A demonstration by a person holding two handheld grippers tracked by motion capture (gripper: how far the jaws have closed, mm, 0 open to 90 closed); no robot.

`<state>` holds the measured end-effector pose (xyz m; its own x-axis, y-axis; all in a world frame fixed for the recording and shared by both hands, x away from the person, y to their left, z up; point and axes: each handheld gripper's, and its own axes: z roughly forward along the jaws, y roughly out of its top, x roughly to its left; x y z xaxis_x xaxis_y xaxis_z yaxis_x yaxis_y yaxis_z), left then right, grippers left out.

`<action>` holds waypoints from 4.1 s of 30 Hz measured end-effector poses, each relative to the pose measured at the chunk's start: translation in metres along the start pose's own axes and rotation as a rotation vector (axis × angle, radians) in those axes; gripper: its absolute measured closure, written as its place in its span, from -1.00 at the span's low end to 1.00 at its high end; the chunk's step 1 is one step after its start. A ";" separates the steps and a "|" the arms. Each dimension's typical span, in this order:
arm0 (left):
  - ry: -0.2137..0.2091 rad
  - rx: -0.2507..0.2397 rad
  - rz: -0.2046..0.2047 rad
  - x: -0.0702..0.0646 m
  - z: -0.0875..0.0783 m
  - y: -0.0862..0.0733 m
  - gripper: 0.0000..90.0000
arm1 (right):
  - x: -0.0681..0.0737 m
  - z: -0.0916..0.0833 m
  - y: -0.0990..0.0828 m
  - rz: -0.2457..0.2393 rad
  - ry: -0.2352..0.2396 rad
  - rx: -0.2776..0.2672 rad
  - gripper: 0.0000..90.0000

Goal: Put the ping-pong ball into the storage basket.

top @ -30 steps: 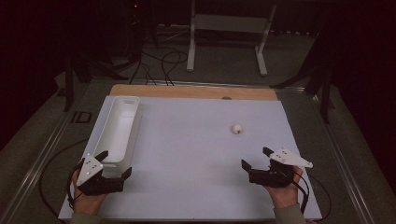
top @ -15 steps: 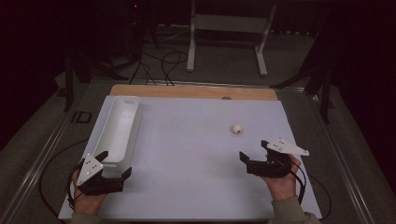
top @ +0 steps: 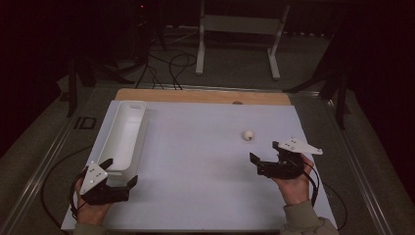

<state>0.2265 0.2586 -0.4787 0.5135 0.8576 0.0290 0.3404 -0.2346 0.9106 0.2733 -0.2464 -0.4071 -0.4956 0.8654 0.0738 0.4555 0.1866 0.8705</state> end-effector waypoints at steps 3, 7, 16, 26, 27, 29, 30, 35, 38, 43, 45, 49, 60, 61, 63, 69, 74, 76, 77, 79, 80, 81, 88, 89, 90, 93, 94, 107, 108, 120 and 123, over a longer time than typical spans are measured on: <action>0.000 0.002 0.001 0.000 0.000 0.000 -1.00 | 0.001 0.002 0.004 -0.010 -0.003 0.007 -0.84; 0.000 0.002 0.001 0.000 0.000 0.000 -1.00 | 0.001 0.004 0.009 -0.017 -0.005 0.015 -0.84; -0.003 0.004 0.001 0.000 0.001 0.000 -1.00 | 0.000 0.013 0.016 -0.028 -0.012 0.028 -0.84; -0.006 0.009 0.004 0.000 0.001 0.000 -1.00 | -0.001 0.026 0.024 -0.028 -0.035 0.027 -0.84; -0.006 0.008 0.004 -0.001 0.001 0.000 -1.00 | -0.001 0.027 0.025 -0.028 -0.035 0.029 -0.84; -0.005 0.006 0.002 0.000 0.001 0.000 -1.00 | -0.001 0.031 0.027 -0.032 -0.037 0.032 -0.84; -0.005 0.006 0.002 0.000 0.001 0.000 -1.00 | 0.000 0.032 0.028 -0.031 -0.039 0.035 -0.84; -0.007 0.010 0.005 0.000 0.001 0.000 -1.00 | -0.001 0.038 0.033 -0.034 -0.043 0.044 -0.84; -0.006 0.010 0.005 0.000 0.001 0.000 -1.00 | -0.001 0.040 0.035 -0.027 -0.045 0.043 -0.84; -0.007 0.012 0.005 0.000 0.002 0.000 -1.00 | -0.006 0.044 0.040 -0.005 -0.056 0.030 -0.84; -0.007 0.012 0.005 0.000 0.002 0.000 -1.00 | -0.006 0.047 0.042 -0.007 -0.061 0.035 -0.84; -0.008 0.012 0.005 0.000 0.002 -0.001 -1.00 | -0.007 0.051 0.047 -0.015 -0.070 0.042 -0.84; -0.010 0.015 0.006 0.000 0.002 -0.001 -1.00 | -0.014 0.062 0.057 0.010 -0.086 0.047 -0.84; -0.010 0.015 0.006 0.000 0.002 -0.001 -1.00 | -0.014 0.063 0.058 0.014 -0.088 0.048 -0.84; -0.009 0.016 0.007 0.000 0.002 -0.001 -1.00 | -0.016 0.065 0.058 0.015 -0.090 0.053 -0.84; -0.009 0.017 0.008 0.000 0.002 -0.001 -1.00 | -0.020 0.071 0.062 0.022 -0.099 0.067 -0.84; -0.010 0.017 0.008 0.000 0.002 -0.001 -1.00 | -0.022 0.074 0.066 0.015 -0.102 0.076 -0.84; -0.010 0.016 0.008 0.000 0.002 -0.001 -1.00 | -0.024 0.077 0.068 0.014 -0.109 0.086 -0.84; -0.010 0.017 0.009 0.000 0.002 -0.001 -1.00 | -0.025 0.078 0.069 0.013 -0.109 0.092 -0.84; -0.010 0.017 0.007 0.000 0.002 -0.001 -1.00 | -0.026 0.080 0.070 0.011 -0.107 0.095 -0.84; -0.010 0.018 0.008 0.000 0.002 -0.001 -1.00 | -0.027 0.081 0.070 0.014 -0.107 0.100 -0.84; -0.011 0.018 0.009 0.000 0.003 -0.001 -1.00 | -0.027 0.082 0.070 0.011 -0.107 0.100 -0.84; -0.012 0.017 0.008 0.000 0.003 -0.001 -1.00 | -0.030 0.092 0.069 0.018 -0.102 0.118 -0.84; -0.012 0.017 0.009 0.000 0.003 -0.001 -1.00 | -0.031 0.093 0.069 0.015 -0.101 0.120 -0.84; -0.012 0.017 0.008 0.000 0.003 -0.001 -1.00 | -0.031 0.094 0.069 0.016 -0.102 0.125 -0.84; -0.012 0.017 0.009 0.000 0.003 -0.001 -1.00 | -0.031 0.096 0.069 0.013 -0.100 0.129 -0.84; -0.012 0.017 0.009 0.000 0.003 -0.001 -1.00 | -0.031 0.098 0.070 0.008 -0.102 0.132 -0.84; -0.012 0.016 0.008 0.000 0.002 -0.001 -1.00 | -0.040 0.106 0.071 0.005 -0.093 0.156 -0.84; -0.011 0.016 0.009 0.000 0.002 -0.001 -1.00 | -0.041 0.107 0.071 0.004 -0.092 0.159 -0.84; -0.012 0.015 0.008 0.000 0.003 -0.002 -1.00 | -0.048 0.114 0.069 0.005 -0.092 0.180 -0.84; -0.013 0.015 0.008 0.000 0.003 -0.002 -1.00 | -0.049 0.115 0.069 0.009 -0.093 0.187 -0.84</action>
<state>0.2277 0.2575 -0.4813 0.5263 0.8497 0.0314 0.3480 -0.2489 0.9039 0.4144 -0.2226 -0.4072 -0.4249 0.9048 0.0283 0.5930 0.2546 0.7639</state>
